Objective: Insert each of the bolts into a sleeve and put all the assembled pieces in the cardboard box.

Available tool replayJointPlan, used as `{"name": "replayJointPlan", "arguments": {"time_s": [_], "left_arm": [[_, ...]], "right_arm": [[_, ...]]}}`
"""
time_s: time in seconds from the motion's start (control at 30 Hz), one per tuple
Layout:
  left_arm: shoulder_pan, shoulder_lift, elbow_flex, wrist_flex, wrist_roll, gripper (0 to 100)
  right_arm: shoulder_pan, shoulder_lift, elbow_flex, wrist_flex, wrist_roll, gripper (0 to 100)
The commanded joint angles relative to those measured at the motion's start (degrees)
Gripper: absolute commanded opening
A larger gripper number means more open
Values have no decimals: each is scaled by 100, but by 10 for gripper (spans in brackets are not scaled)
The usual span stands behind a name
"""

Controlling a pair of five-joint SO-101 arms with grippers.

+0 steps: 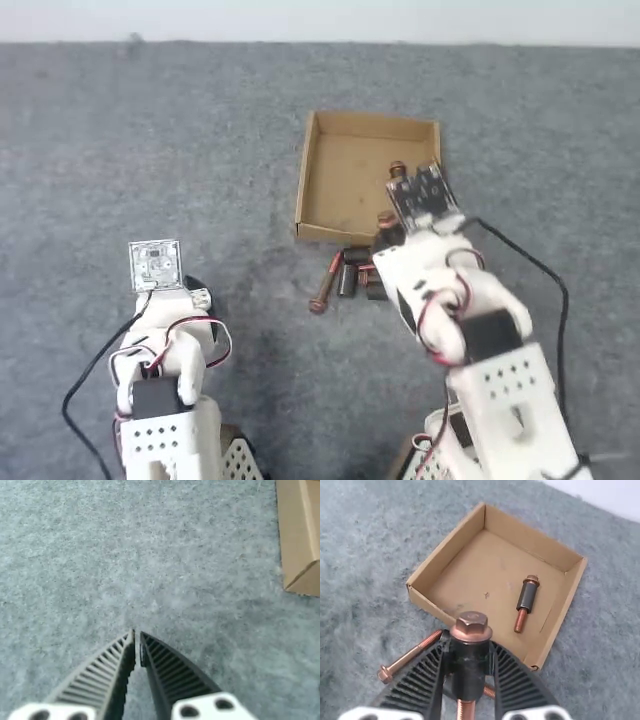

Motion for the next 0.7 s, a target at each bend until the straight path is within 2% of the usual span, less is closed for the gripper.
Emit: {"name": "replayJointPlan", "arguments": {"time_s": [0.0,0.27,0.67], "left_arm": [[-53,-53,-48,18,-44,12],[-53,-53,-48,18,-44,12],[-53,-53,-48,18,-44,12]], "right_arm": [[119,681,-905,22,-44,6],[752,2633,-2338,-13,-9,6],[910,5332,-3824,-769,88,9]]}}
